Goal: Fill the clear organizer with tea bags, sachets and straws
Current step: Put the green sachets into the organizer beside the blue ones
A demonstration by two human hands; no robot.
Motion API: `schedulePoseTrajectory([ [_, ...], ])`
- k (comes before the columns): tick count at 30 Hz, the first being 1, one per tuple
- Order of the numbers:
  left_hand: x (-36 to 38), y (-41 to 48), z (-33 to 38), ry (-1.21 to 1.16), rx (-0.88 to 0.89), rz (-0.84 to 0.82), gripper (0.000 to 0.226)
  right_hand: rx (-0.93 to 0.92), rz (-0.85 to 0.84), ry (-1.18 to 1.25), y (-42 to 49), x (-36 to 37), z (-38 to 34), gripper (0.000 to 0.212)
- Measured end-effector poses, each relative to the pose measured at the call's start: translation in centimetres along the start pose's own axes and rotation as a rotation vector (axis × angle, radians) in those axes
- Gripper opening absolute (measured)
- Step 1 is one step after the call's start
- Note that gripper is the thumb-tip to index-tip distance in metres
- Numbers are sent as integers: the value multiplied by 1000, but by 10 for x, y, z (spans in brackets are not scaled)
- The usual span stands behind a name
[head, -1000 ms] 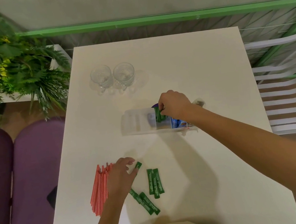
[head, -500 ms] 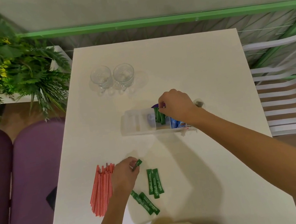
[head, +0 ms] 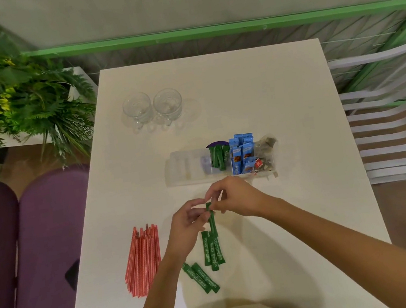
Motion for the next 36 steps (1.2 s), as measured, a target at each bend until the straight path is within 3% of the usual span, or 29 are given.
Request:
schedulePoseTrajectory([
  [12,19,2,8,-101,10,-52,28,-7,52,11,0,-44,-11,4],
  [18,12,3,-3,50,0,16,22,24,266,-6,14,-108,-24,5],
  [25,-6,-1,-40,591,-73,19,20,30,291,-347,41,-119,-16,7],
  [30,-5,-9,-49,787,-79,5,21,74,245,-635,49,-107,-12,14],
  [36,-1,-10,-54,826,-61,1,24,99,163,-1002,56,-92,-18,17],
])
Point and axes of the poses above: each hand's wrist, its own y-axis towards the middle knuckle, its own x-axis out of the palm, z = x × y, the point moved 7 cm from there along y, towards the middle knuckle, and after that the axes turned 6 degrees about -z, right-handed, at the moved point
